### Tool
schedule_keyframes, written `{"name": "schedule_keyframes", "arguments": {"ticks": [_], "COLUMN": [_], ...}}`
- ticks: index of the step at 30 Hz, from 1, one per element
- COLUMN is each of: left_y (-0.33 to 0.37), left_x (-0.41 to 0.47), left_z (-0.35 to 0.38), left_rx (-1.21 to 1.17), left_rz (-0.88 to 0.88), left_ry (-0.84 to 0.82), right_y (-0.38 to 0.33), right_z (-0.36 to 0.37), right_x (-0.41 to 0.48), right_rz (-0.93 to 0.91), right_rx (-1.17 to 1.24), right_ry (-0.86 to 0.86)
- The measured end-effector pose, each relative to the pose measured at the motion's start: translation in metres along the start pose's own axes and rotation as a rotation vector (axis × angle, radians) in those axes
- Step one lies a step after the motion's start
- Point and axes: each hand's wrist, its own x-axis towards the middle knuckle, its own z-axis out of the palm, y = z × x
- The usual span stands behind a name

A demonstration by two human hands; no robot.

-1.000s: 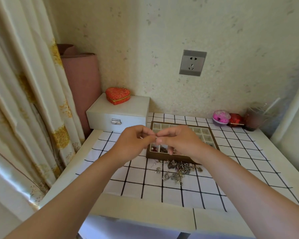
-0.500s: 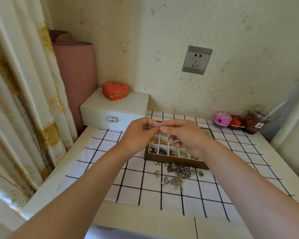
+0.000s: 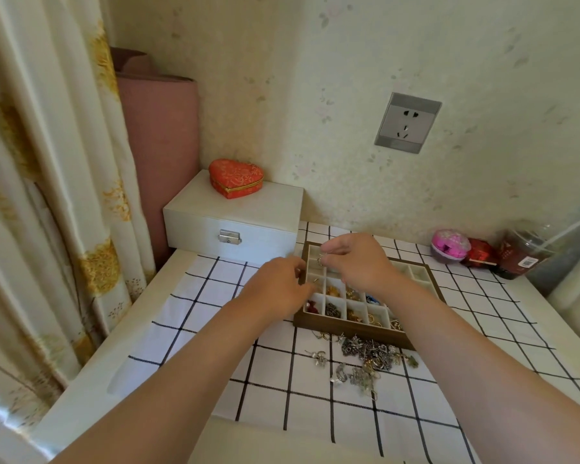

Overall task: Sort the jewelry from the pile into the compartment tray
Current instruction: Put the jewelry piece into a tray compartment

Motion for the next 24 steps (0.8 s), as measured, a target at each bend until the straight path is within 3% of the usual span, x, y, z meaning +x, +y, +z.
{"name": "schedule_keyframes", "arguments": {"ticks": [11,18,24], "left_y": [0.002,0.0,0.004], "left_x": [-0.004,-0.016,-0.019], "left_z": [0.002,-0.001,-0.003], "left_rx": [0.008,0.024,0.053], "left_rz": [-0.001,0.026,0.062], "left_ry": [-0.044,-0.029,-0.02], "right_y": [0.0,0.003,0.002], "right_z": [0.009,0.003,0.011], "right_x": [-0.008,-0.008,-0.013], "right_rz": [-0.224,-0.245,-0.231], "right_rx": [-0.406,-0.419,-0.683], "right_ry": [-0.092,-0.012,-0.152]}}
